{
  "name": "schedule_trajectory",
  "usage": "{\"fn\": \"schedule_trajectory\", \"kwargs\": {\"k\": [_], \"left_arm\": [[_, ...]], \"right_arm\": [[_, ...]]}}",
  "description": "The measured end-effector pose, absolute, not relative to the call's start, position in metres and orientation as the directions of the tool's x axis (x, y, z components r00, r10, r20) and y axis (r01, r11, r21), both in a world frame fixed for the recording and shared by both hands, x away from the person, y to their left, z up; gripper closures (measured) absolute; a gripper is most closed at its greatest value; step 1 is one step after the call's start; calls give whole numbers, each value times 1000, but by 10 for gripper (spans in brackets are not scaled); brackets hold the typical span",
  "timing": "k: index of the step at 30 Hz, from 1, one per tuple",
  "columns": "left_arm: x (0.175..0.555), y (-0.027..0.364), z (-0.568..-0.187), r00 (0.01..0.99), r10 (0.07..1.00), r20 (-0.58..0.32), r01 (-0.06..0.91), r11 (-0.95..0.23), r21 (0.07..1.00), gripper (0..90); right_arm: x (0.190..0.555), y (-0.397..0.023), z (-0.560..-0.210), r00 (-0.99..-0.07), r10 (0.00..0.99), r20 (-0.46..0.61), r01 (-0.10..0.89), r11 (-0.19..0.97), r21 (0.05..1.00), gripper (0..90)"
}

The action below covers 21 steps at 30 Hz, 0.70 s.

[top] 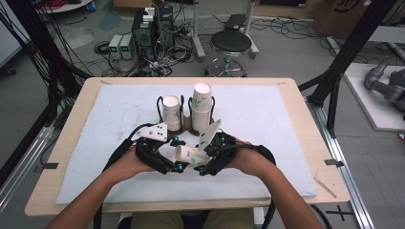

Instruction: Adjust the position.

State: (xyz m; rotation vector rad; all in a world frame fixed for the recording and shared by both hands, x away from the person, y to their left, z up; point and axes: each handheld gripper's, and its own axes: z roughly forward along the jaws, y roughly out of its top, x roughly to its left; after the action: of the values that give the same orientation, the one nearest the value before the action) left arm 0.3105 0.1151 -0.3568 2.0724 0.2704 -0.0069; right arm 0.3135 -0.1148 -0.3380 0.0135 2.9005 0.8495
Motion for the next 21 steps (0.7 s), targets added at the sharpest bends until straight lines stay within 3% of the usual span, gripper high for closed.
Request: {"fn": "schedule_trajectory", "kwargs": {"k": [5, 10, 13, 21], "left_arm": [[311, 115, -358, 979, 170, -108, 179, -488, 854, 342], [310, 115, -360, 982, 157, -108, 171, -479, 861, 348], [310, 119, -362, 981, 161, -112, 173, -447, 878, 351], [312, 129, -371, 973, 178, -145, 198, -339, 920, 350]], "right_arm": [[314, -113, -337, -994, 30, -107, -29, 857, 515, 317], [312, -112, -336, -994, 29, -102, -26, 865, 501, 287], [311, -116, -335, -993, 56, -107, -12, 835, 551, 208], [311, -136, -331, -986, 146, -76, 45, 685, 727, 207]]}}
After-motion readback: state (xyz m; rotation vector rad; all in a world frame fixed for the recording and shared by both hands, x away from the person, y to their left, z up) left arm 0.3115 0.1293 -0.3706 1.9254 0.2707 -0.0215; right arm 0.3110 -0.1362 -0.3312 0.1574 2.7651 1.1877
